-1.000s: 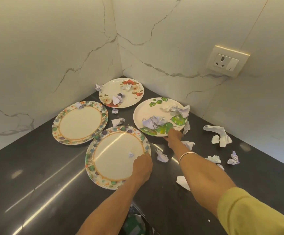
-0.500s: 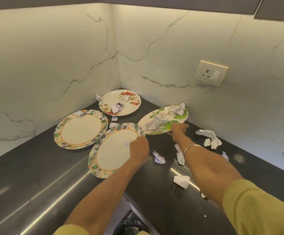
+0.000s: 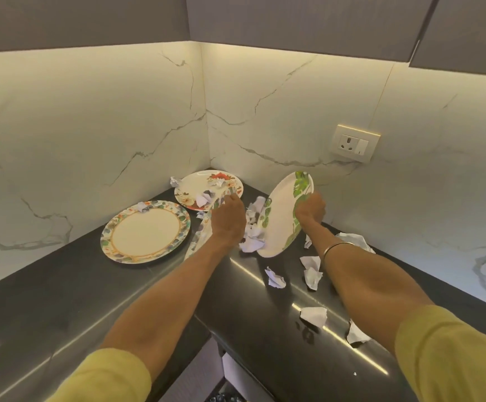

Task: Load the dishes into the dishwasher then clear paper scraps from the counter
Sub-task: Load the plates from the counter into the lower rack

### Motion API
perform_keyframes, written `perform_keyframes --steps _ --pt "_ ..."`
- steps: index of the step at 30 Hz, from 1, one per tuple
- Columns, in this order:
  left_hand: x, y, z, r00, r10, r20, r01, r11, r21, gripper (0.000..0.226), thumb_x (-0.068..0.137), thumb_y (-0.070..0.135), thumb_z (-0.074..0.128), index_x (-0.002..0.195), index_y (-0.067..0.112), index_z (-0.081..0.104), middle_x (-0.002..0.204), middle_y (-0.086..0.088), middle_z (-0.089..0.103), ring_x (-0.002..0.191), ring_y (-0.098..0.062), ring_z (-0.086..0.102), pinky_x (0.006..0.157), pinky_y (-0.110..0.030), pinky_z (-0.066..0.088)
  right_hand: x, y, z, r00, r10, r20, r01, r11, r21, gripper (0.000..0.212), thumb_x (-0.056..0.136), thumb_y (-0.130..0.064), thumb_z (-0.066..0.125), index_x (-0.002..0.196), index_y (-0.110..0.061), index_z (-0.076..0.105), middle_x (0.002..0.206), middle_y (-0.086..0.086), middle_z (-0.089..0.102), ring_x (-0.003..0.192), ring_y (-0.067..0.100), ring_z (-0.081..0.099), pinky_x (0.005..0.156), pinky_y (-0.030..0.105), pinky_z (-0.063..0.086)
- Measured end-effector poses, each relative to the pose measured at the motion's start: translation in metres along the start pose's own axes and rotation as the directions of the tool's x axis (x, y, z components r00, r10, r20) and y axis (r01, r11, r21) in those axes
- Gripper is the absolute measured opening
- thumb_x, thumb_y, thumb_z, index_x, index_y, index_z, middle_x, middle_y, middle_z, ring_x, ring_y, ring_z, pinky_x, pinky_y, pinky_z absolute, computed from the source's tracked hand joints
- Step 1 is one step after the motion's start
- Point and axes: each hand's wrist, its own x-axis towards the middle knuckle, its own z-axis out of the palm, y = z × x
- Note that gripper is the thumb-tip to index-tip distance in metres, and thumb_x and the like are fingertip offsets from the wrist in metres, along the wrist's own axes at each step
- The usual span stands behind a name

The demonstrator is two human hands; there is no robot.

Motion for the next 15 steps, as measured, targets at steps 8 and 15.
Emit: perform_keyframes --steps 8,15 --pt "0.012 -0.015 -0.014 0.99 -0.113 -0.084 0.087 0.96 -0.267 0.039 0.092 0.015 0.062 0.127 0.002 0.047 0.117 -0.013 0.064 0.095 -0.033 0.069 0.072 -0.04 0.058 -0.014 -0.012 -0.004 0.953 -0.303 -0.032 0.294 0.943 -0.158 0.033 0.097 -0.013 0.057 0.129 -0.003 0.055 0.115 0.018 0.067 0.1 0.036 0.067 0.077 0.041 0.055" --pt "0.013 -0.029 -0.013 0.97 -0.21 -0.12 0.145 0.903 -0.404 0.028 0.102 0.017 0.038 0.124 0.001 0.046 0.113 -0.018 0.063 0.094 -0.041 0.066 0.07 -0.046 0.05 -0.02 -0.014 0.009 0.865 -0.501 0.032 0.49 0.829 -0.27 0.039 0.094 -0.005 0.057 0.133 -0.011 0.053 0.107 0.015 0.07 0.088 0.032 0.068 0.067 0.037 0.055"
